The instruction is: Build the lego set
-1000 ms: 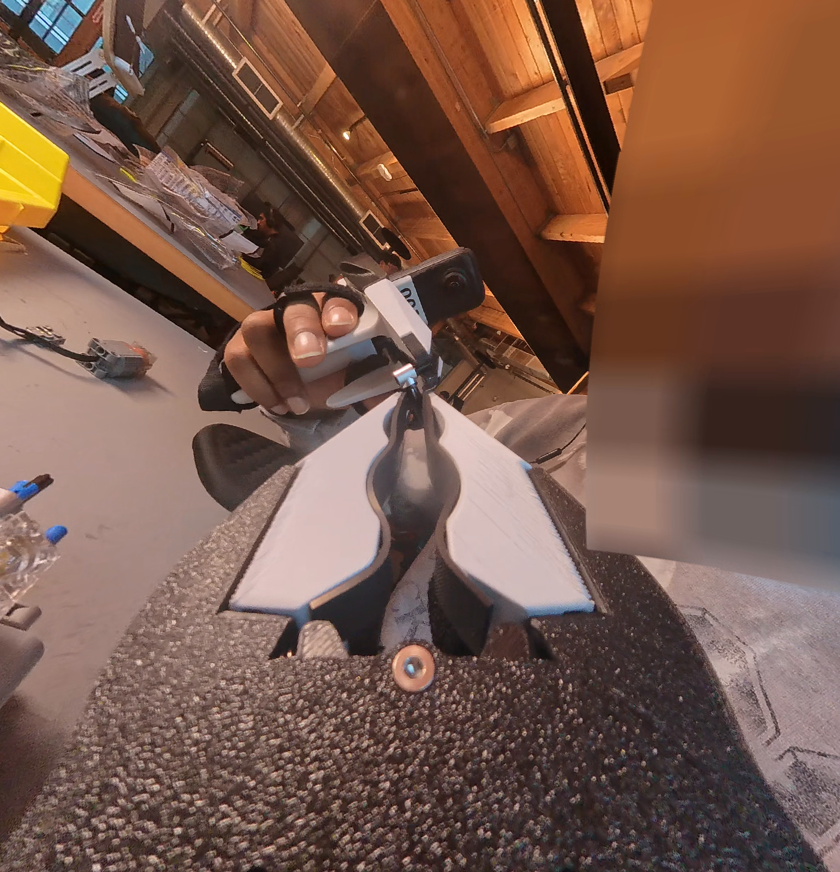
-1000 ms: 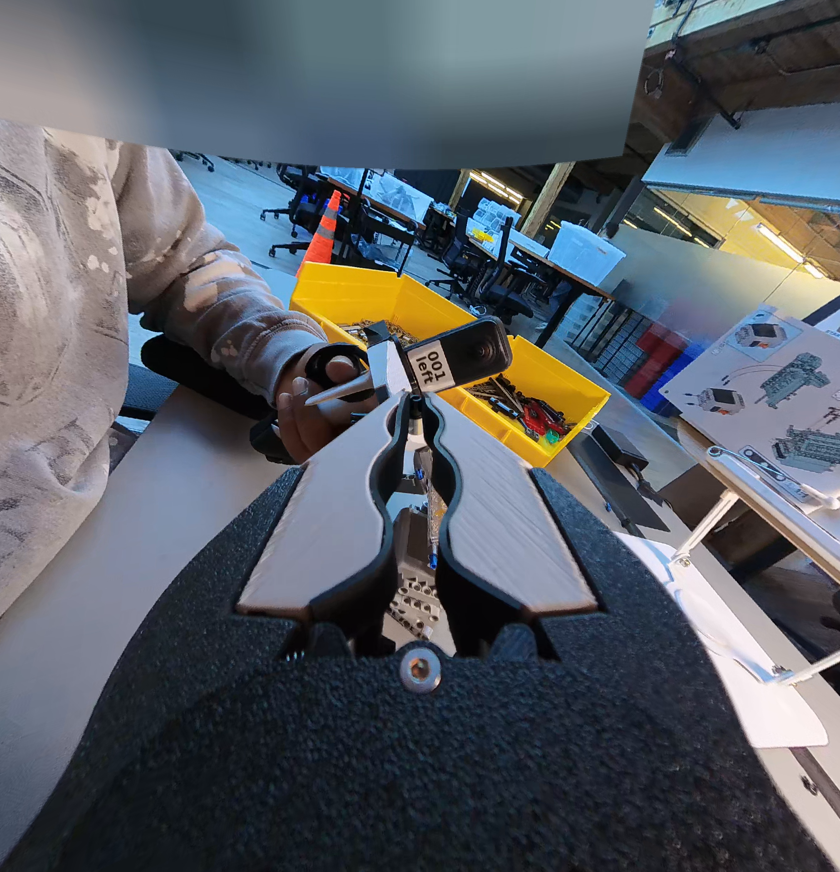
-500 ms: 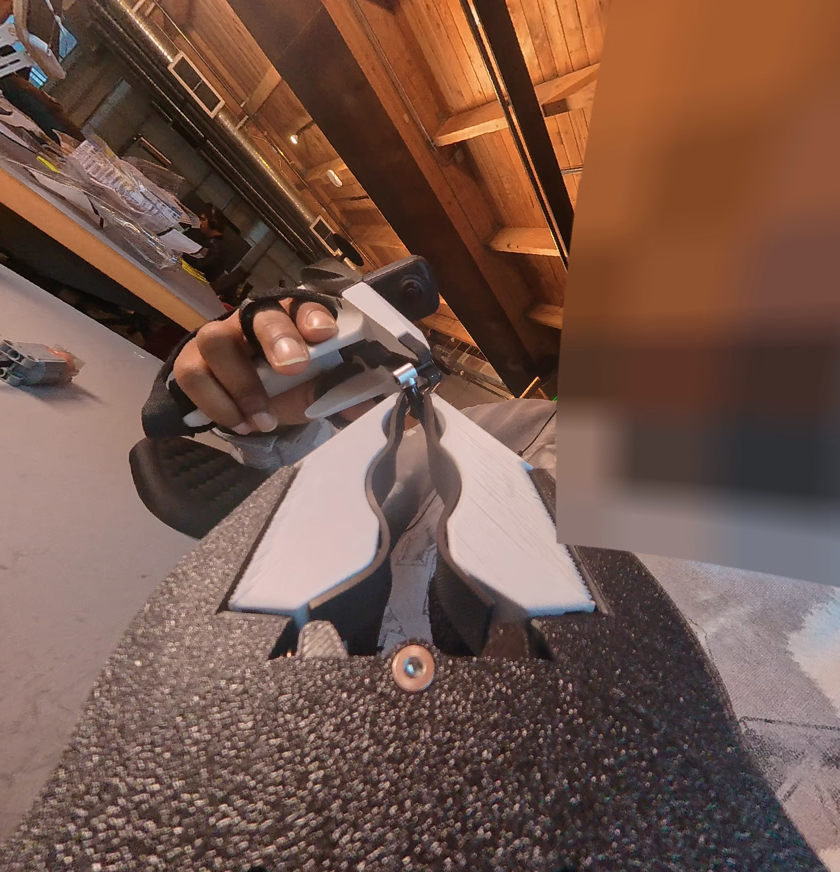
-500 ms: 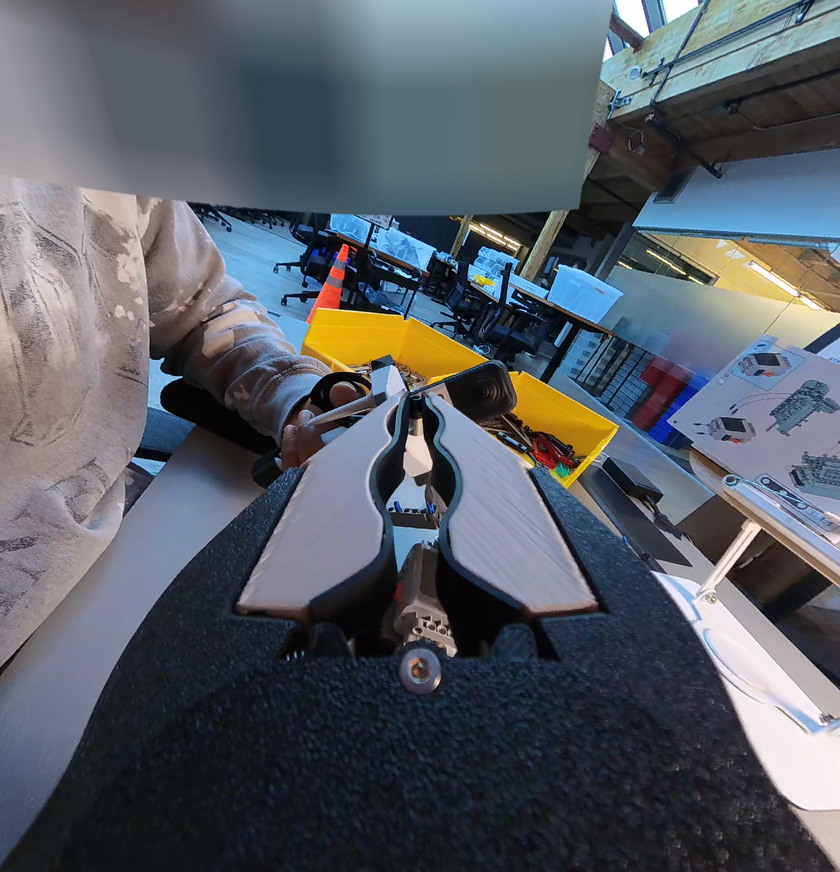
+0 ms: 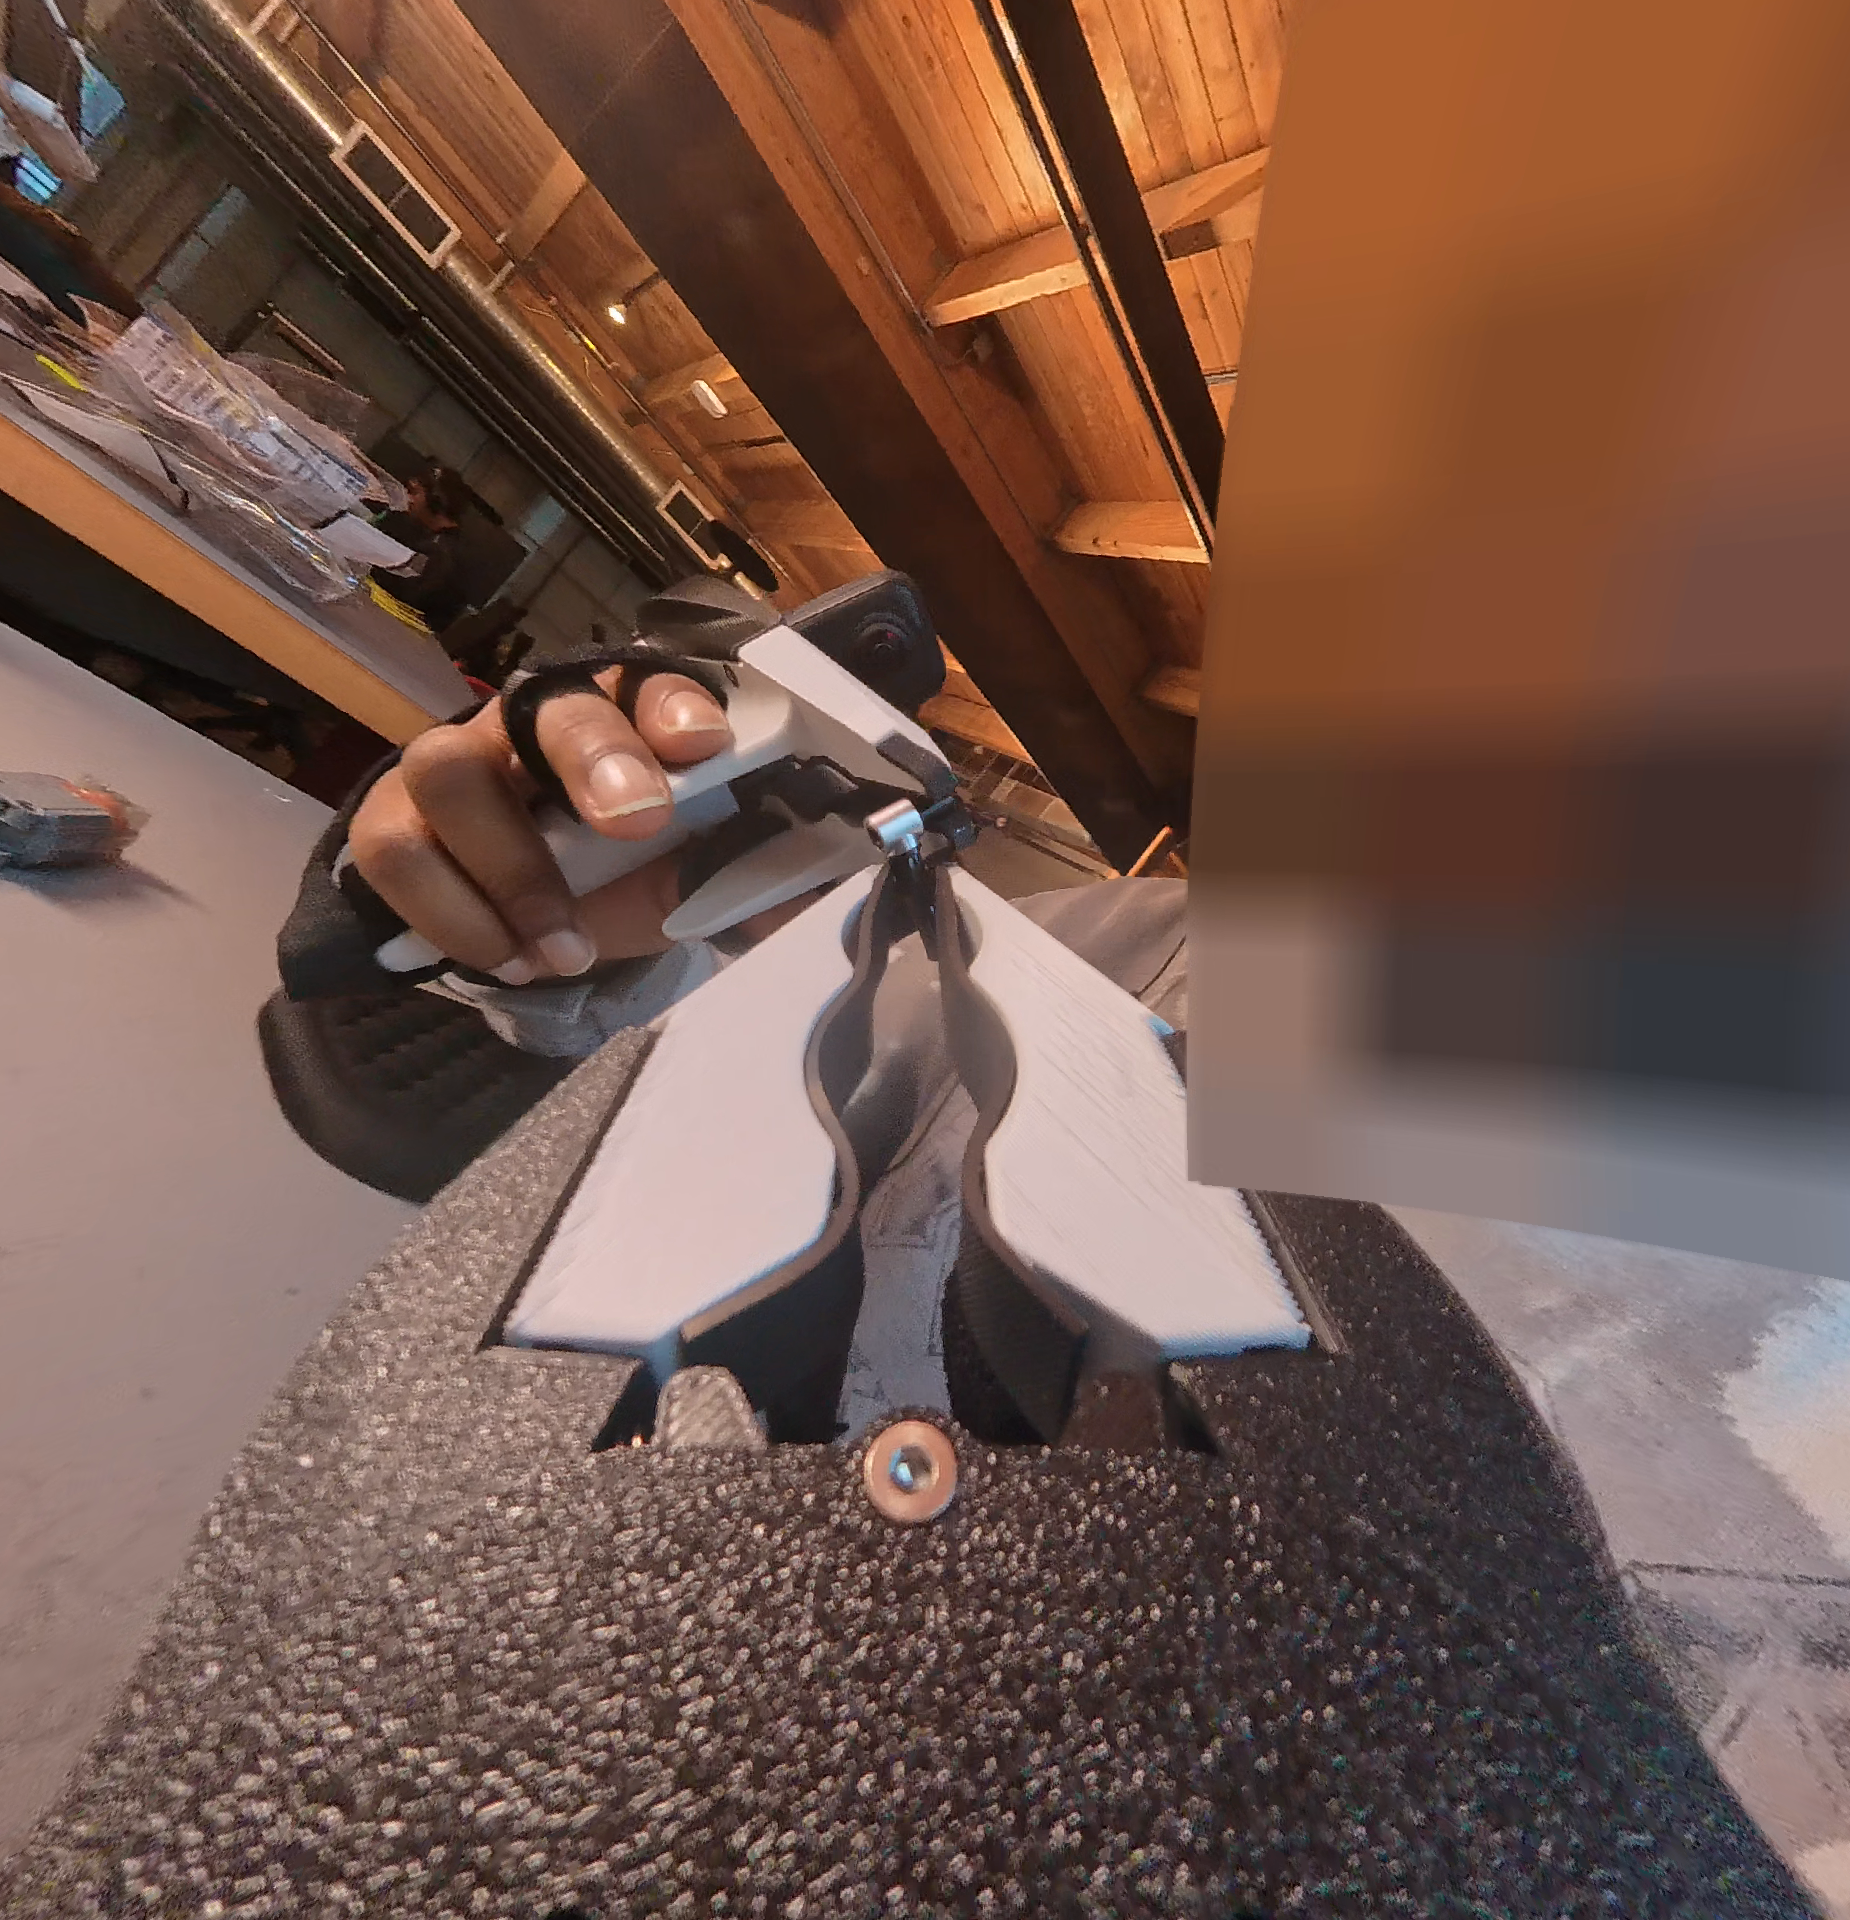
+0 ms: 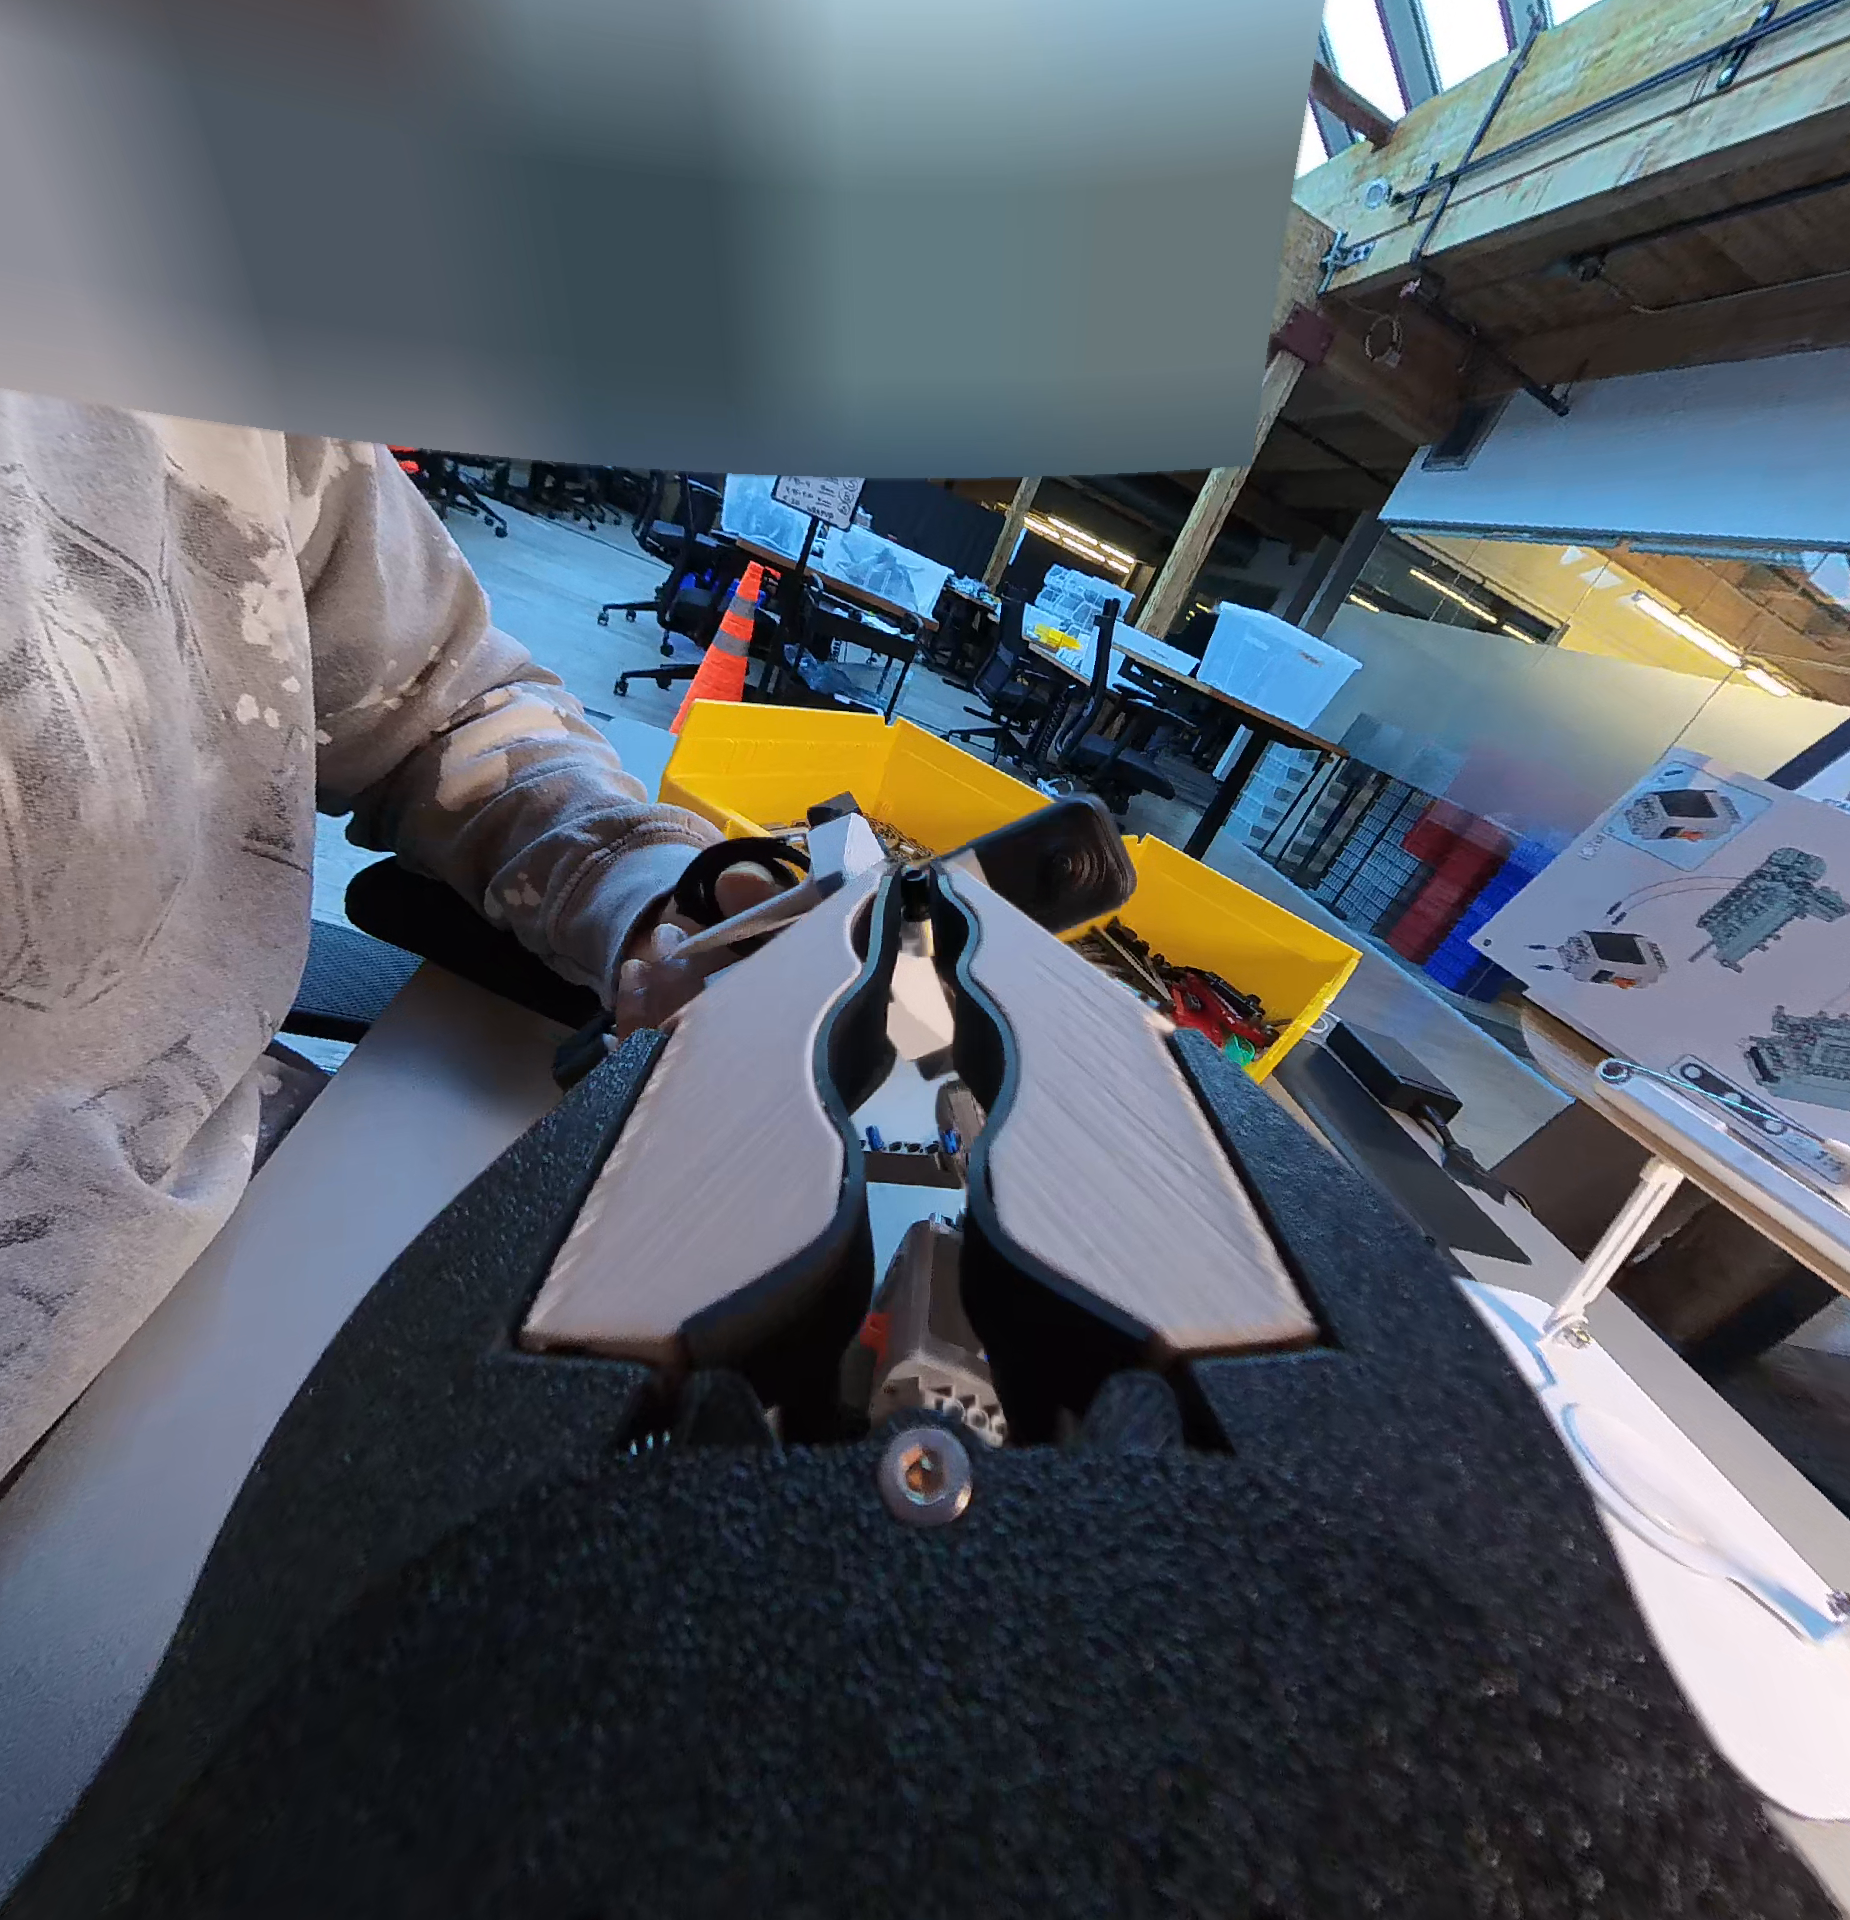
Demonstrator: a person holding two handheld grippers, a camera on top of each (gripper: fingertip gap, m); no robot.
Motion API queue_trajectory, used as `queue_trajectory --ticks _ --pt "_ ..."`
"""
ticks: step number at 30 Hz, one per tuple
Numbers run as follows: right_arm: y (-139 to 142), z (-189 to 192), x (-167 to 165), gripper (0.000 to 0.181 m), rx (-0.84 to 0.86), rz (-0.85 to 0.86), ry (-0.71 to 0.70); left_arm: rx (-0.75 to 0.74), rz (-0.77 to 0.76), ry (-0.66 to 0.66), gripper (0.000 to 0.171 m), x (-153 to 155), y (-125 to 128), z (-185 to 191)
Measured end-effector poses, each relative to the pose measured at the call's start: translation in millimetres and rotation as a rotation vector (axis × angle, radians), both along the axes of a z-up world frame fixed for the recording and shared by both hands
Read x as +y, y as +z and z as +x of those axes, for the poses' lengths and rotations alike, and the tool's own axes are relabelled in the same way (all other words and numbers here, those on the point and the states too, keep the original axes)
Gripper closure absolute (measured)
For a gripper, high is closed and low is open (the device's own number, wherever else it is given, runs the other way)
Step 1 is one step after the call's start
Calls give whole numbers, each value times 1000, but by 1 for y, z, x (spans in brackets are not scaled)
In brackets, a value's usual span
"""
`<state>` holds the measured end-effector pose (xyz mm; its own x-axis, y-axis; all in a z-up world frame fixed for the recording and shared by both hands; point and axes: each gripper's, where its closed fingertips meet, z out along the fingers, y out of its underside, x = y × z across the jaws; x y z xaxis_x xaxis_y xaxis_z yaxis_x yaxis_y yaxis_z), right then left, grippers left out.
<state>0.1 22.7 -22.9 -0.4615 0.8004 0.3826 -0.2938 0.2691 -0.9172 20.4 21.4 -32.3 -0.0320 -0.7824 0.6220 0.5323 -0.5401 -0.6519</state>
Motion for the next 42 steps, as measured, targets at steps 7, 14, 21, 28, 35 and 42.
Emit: queue_trajectory --ticks 7,14,21,28,35,42 --pt "-23 -6 22 166 -227 -56 -46 701 285 479 167 29 -31 -23" --pt "-46 -22 39 170 -371 -77 -164 1214 529 764 167 46 -52 -41" --pt "-54 -26 46 175 -410 -86 -212 1301 570 832 167 51 -54 -45" --pt "-53 -27 47 178 -407 -124 -199 1324 595 849 167 51 -54 -46" --pt "-66 -23 94 178 -498 -97 -225 1245 380 709 140 56 -43 -91" --pt "-113 -34 106 177 -645 -39 -165 1325 211 345 110 58 -80 -106"
